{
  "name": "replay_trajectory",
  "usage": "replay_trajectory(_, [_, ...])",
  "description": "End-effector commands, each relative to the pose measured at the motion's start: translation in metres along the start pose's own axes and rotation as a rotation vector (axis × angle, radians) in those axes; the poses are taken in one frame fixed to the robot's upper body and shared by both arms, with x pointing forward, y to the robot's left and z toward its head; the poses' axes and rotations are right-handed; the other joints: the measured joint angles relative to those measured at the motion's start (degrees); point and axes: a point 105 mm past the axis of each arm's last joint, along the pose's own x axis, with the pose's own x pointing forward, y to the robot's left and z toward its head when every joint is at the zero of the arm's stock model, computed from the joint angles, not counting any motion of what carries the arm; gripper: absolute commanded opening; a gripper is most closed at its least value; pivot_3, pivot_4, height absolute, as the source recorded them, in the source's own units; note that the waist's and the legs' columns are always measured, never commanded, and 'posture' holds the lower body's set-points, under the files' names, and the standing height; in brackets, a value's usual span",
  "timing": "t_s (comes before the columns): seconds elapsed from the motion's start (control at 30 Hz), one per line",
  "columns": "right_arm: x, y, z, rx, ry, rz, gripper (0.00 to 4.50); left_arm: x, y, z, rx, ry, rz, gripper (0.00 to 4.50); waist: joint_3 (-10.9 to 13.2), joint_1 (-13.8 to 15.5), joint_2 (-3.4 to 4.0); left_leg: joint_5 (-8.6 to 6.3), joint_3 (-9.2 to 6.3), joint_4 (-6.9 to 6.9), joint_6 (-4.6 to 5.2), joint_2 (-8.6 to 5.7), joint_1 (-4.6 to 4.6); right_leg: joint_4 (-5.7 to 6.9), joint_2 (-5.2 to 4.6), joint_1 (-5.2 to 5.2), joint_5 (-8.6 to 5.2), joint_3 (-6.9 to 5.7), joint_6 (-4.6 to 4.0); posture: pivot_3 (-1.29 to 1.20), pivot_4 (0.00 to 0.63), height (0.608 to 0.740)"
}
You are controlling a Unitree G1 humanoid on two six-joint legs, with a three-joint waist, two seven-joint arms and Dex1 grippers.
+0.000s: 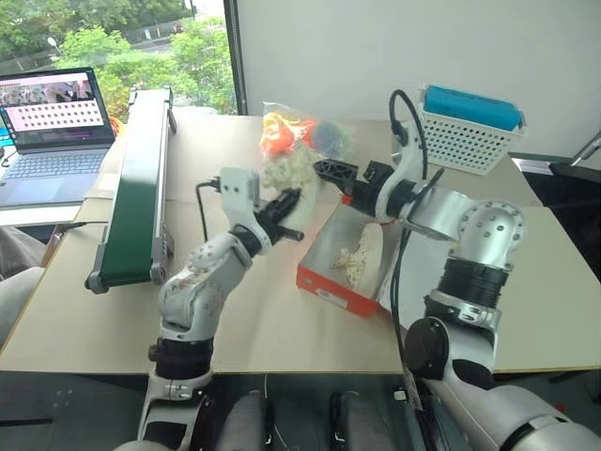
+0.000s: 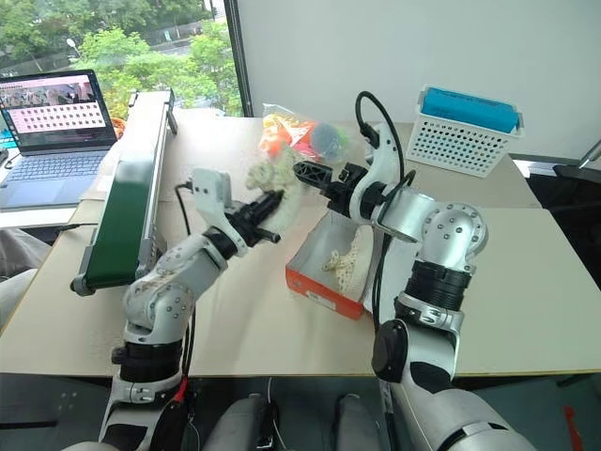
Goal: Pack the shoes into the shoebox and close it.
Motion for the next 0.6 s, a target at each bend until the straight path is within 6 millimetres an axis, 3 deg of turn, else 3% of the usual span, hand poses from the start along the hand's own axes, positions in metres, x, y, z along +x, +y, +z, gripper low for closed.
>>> replay_trajectory(0.03, [0.0036, 0.0053, 0.0097, 0.01, -0.027, -0.003, 4.5, -0.0002, -0.025, 0.014, 0.028, -0.047, -0.111, 0.08, 0.0, -0.1, 0.02, 0.0, 0.0, 0.0, 0.0, 0.0, 0.0, -0.04, 0.0, -0.01, 0.0, 0.01, 0.0, 0.0, 0.15, 0.699])
replay_trajectory(0.3, [0.0086, -0.0019, 0.0064, 0.048, -0.021, -0.027, 4.5, 0.0021, -0.0262, 0.0163, 0.045, -0.056, -0.115, 0.08, 0.0, -0.7, 0.03, 0.0, 0.0, -0.04, 0.0, 0.0, -0.03, -0.03, 0.03, -0.06, -0.01, 0.03, 0.01, 0.0, 0.15, 0.699])
replay_trajectory(0.43, [0.0064, 0.0022, 0.0105, 0.029, -0.05, -0.015, 3.56, 0.0023, -0.0241, 0.0147, 0.047, -0.051, -0.103, 0.0, 0.0, -0.7, 0.03, 0.0, -0.01, -0.04, 0.0, 0.01, -0.03, -0.08, 0.03, -0.07, -0.02, 0.03, 0.01, 0.0, 0.15, 0.699])
replay_trajectory(0.47, [0.0059, 0.0038, 0.0113, 0.02, -0.054, -0.012, 3.04, 0.0023, -0.0236, 0.0141, 0.048, -0.049, -0.1, 0.0, 0.0, -0.7, 0.04, 0.0, -0.01, -0.04, 0.0, 0.01, -0.03, -0.09, 0.03, -0.07, -0.02, 0.03, 0.02, 0.0, 0.15, 0.699])
replay_trajectory(0.6, [0.0061, 0.0063, 0.0108, 0.008, -0.048, -0.012, 1.79, 0.0031, -0.0225, 0.0101, 0.059, -0.032, -0.093, 0.0, 0.0, -0.7, 0.04, 0.0, -0.01, -0.05, 0.0, 0.01, -0.05, -0.1, 0.03, -0.11, -0.02, 0.03, 0.02, 0.0, 0.15, 0.699])
